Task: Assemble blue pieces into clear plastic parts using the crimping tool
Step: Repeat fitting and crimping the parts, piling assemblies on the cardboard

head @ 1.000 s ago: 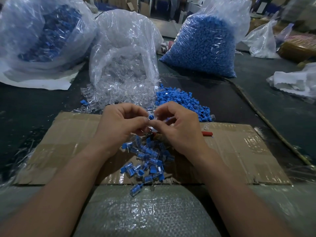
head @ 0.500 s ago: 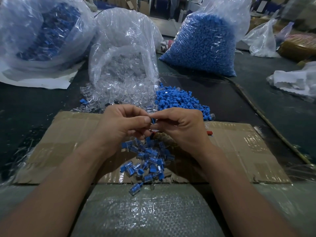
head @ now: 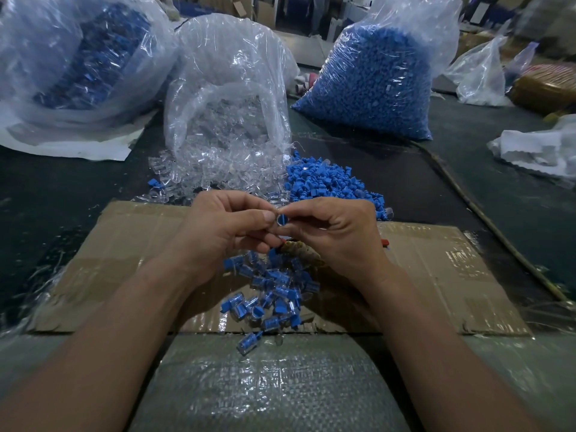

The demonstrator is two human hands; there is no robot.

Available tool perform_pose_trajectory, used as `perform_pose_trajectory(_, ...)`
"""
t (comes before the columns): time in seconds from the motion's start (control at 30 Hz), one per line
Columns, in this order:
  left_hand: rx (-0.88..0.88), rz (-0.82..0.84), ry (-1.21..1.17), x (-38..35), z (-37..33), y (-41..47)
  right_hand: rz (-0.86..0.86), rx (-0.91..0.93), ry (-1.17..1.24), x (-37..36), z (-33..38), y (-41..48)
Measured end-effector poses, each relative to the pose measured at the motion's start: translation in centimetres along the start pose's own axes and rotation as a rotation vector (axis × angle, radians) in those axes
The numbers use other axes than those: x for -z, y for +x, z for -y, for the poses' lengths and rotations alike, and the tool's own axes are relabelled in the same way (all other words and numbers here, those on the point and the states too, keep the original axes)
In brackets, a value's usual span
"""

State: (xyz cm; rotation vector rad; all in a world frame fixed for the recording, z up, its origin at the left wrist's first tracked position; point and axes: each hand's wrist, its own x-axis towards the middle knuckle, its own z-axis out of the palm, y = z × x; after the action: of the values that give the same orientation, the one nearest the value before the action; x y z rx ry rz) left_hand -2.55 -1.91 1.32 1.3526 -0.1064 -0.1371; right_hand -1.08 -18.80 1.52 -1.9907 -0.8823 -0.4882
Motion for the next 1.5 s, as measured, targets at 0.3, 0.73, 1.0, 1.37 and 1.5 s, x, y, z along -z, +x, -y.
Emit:
perform_pose_trajectory(0.3,0.000,-0.008,0.029,-0.1,0.0,-0.1,0.028,-0.001,-0.011,0.1,-0.1,0.0)
perform_pose_trajectory(0.73,0.001,-0.017,0.081,-0.1,0.2,-0.1,0.056,0.032,-0.064,0.2,0.2,0.0)
perform_pose_trajectory(1.0,-0.021,-0.038,0.077,-0.1,0.3,0.0,0.038,0.022,-0.078,0.2,0.1,0.0)
perform_pose_trajectory(1.37,-0.013,-0.084,0.080,-0.1,0.5,0.2,0.113,-0.155,-0.093,0.9,0.1,0.2)
perform_pose_trajectory(1.5,-0.007,-0.124,0.050,0.1,0.4,0.1,0.098,-0.419,-0.044,3.6,-0.6,0.2)
